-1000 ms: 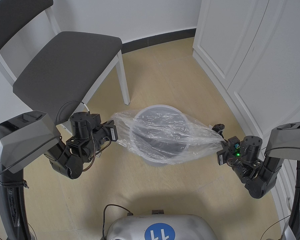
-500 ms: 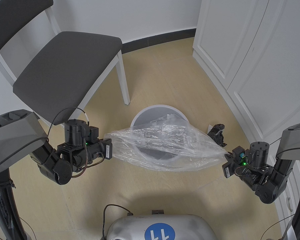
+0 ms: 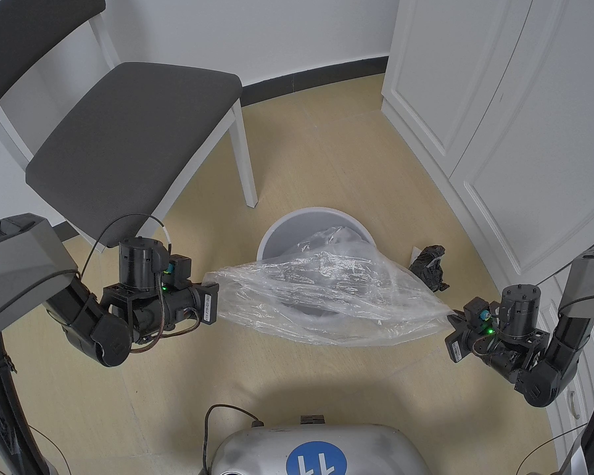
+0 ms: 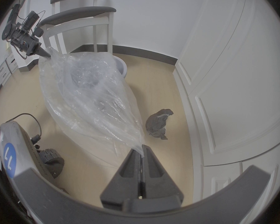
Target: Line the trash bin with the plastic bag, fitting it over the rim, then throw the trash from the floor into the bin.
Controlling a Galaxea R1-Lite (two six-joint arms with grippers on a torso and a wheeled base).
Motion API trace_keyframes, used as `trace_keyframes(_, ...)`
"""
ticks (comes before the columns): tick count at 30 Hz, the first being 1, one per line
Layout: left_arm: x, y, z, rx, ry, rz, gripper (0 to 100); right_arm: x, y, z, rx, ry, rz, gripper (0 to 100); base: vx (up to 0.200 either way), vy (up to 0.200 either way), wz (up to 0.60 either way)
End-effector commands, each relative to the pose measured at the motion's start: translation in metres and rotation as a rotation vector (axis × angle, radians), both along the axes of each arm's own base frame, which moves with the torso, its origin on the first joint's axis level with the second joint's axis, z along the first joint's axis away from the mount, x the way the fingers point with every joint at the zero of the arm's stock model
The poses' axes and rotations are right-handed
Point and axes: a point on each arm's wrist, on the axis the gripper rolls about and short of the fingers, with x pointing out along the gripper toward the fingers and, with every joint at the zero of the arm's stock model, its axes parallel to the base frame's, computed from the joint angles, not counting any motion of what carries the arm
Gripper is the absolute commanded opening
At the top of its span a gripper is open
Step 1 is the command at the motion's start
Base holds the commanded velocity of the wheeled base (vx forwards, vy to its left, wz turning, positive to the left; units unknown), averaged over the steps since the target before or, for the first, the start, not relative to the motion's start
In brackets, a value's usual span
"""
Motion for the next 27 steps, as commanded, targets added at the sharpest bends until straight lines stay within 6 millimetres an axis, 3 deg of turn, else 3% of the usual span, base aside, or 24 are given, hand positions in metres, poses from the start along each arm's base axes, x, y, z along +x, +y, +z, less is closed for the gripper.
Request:
trace_keyframes(1,-0.004,0.001,0.006,-0.004,-0.006,-0.009,0,-0.002,0.000,0.004,0.003,-0.007,0.007,0,0.000,0.000,0.00)
trace_keyframes(10,0.014,-0.008,-0.029,0.014,0.034,0.000,0,0.022,0.007,-0.016,0.004,-0.006,-0.030,0,0.000,0.000,0.00)
trace_keyframes(19,0.052,-0.018,-0.059,0.006,-0.105,0.121,0,0.068,0.038,-0.048,0.113,-0.147,-0.129,0,0.000,0.000,0.00)
trace_keyframes(23,0.068,-0.025,-0.064,-0.011,-0.182,0.183,0,0.084,0.049,-0.055,0.156,-0.183,-0.142,0,0.000,0.000,0.00)
trace_keyframes(27,0.072,-0.030,-0.057,-0.080,-0.195,0.206,0,0.090,0.052,-0.053,0.198,-0.208,-0.166,0,0.000,0.000,0.00)
